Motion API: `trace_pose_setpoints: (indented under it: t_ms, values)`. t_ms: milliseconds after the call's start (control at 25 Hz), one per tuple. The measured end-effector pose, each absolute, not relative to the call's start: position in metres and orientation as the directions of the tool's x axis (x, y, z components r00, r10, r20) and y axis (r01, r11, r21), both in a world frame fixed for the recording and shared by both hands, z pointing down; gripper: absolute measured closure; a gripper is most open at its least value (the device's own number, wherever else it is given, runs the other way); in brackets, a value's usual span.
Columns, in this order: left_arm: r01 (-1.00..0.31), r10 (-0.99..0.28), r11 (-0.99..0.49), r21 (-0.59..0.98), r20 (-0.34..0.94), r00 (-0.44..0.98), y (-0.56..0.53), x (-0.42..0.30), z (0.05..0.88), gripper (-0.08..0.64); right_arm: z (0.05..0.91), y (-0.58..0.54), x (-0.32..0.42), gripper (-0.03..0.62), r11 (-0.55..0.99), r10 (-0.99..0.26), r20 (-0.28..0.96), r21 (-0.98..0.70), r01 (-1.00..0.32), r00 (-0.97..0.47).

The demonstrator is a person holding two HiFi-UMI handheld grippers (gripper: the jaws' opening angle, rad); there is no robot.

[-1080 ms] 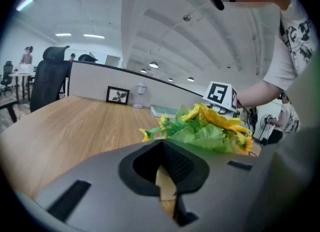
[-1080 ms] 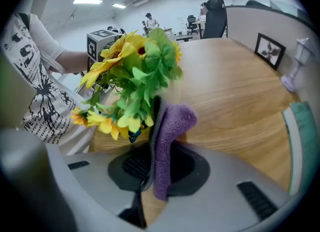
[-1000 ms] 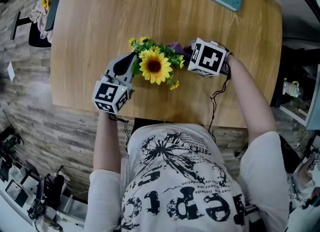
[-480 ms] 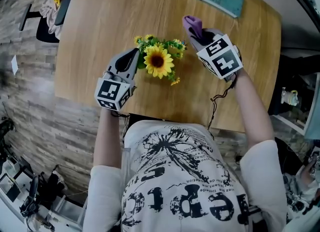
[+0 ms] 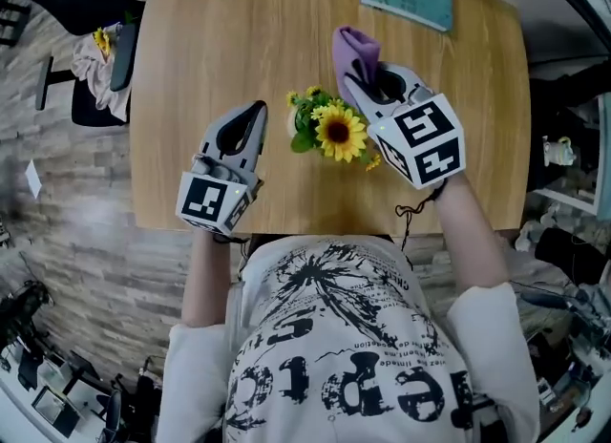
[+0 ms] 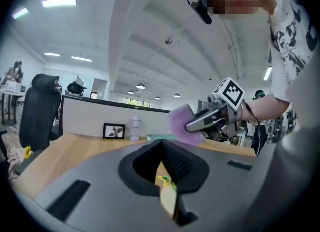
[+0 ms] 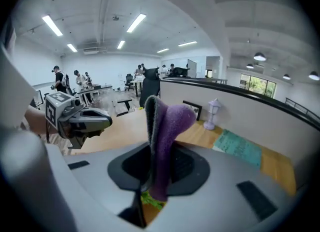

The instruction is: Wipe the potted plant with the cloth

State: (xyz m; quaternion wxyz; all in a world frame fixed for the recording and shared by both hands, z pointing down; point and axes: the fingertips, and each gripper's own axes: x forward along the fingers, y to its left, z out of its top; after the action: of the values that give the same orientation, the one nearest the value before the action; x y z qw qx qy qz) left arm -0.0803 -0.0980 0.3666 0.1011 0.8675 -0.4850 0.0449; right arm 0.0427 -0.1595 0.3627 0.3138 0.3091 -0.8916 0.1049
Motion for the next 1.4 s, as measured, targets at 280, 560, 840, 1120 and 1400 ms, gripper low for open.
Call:
trace_pose_setpoints:
  t_ms: [280, 560, 840, 1120, 1400]
  values:
    - [-0.773, -0.762, -0.628, 0.091, 0.128, 0.634, -0.085, -0.125, 0.344, 0.557, 0.353, -0.127, -0.024, 0.518, 0.736, -0.542, 0.602, 0.005, -0.676, -0.586]
    - [-0.718, -0.707, -0.694, 0.057, 0.136, 0.694, -0.078, -0.166, 0.344, 0.557, 0.376, -0.104, -0.076, 0.517, 0.66, -0.575, 0.609, -0.05, -0.75, -0.546]
    - [-0.708, -0.687, -0.704, 0.063, 0.194, 0.7, -0.067, -0.201, 0.365, 0.557, 0.43, -0.078, -0.106, 0.517, 0.553, -0.595, 0.654, -0.089, -0.828, -0.468]
    - [-0.689, -0.657, -0.718, 0.102, 0.227, 0.718, -0.06, -0.219, 0.391, 0.557, 0.492, -0.076, -0.105, 0.517, 0.391, -0.556, 0.747, -0.151, -0.908, -0.364]
    - [-0.681, -0.645, -0.721, 0.129, 0.236, 0.727, -0.061, -0.226, 0.404, 0.557, 0.522, -0.085, -0.09, 0.517, 0.115, -0.544, 0.785, -0.28, -0.953, -0.296]
